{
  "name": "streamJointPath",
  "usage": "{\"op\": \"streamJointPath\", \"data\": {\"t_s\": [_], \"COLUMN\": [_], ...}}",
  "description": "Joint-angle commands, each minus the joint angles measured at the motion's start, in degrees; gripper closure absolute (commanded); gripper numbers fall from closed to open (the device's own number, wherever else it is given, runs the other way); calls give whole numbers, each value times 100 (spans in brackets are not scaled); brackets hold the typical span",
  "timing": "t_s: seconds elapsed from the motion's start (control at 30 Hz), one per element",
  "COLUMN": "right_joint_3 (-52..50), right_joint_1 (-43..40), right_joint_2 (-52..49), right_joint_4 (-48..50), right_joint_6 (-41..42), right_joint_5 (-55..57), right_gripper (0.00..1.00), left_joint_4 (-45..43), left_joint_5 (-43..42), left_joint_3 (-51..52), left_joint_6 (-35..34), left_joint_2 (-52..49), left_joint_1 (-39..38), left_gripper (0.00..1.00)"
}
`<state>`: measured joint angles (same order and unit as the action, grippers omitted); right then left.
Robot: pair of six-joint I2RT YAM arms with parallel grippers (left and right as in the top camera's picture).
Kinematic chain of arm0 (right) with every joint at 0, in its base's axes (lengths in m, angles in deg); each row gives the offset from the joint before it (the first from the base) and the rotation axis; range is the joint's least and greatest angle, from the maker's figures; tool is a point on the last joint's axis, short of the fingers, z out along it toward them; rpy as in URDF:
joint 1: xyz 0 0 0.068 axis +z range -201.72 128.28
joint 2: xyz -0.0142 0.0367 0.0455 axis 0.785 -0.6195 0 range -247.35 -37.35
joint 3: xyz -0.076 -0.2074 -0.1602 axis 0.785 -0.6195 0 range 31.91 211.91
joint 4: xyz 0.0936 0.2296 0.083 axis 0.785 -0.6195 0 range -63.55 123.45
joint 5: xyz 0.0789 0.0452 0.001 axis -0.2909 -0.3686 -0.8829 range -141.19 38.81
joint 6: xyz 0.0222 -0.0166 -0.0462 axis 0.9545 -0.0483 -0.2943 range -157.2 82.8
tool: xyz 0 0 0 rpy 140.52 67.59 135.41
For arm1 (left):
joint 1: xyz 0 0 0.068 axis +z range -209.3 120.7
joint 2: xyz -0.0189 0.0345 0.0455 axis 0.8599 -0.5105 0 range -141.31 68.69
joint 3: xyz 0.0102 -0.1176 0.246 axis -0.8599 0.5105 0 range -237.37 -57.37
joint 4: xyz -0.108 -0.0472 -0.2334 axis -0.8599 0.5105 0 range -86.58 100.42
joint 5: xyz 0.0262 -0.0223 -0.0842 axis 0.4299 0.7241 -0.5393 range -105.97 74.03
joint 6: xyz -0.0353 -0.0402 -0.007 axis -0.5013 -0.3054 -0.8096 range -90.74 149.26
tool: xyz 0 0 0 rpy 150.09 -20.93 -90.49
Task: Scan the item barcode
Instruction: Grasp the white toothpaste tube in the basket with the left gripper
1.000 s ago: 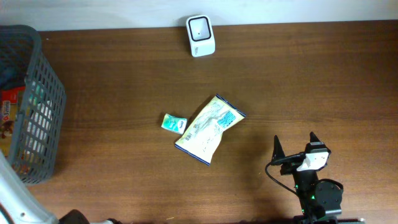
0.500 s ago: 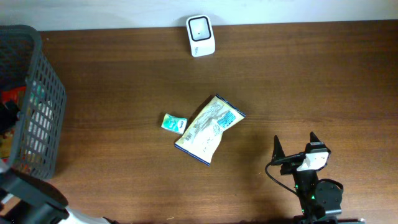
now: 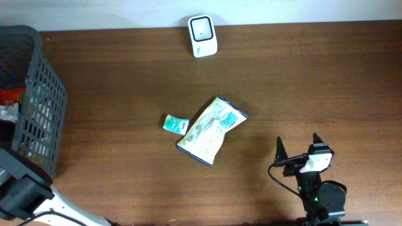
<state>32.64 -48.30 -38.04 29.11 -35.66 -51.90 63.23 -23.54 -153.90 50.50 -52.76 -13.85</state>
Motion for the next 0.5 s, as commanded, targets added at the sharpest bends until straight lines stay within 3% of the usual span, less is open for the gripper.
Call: {"op": "streamJointPath", "data": {"t_s": [0.0, 0.07, 0.1, 0.27, 0.47], "right_joint_3": [-42, -42, -42, -42, -42], "right_joint_1": [31, 31, 31, 31, 31], "right_joint_2": [37, 37, 37, 37, 37], "right_joint_4": [-17, -17, -17, -17, -17], "right_joint_6": [63, 63, 63, 63, 63], "right_joint_5": [26, 24, 26, 26, 24], "right_gripper": [1, 1, 2, 1, 1], "left_joint_4": [26, 66, 94, 695, 1781], "left_joint_5": [-238, -144, -142, 52, 96], "left_joint_3": [81, 59, 42, -614, -2350], "left_joint_6": [74, 70, 70, -310, -1226], "left_joint_2": [-400, -393, -389, -369, -205], "left_joint_1": [-28, -26, -26, -28, -28], "left_gripper": [84, 98, 100, 100, 100]}}
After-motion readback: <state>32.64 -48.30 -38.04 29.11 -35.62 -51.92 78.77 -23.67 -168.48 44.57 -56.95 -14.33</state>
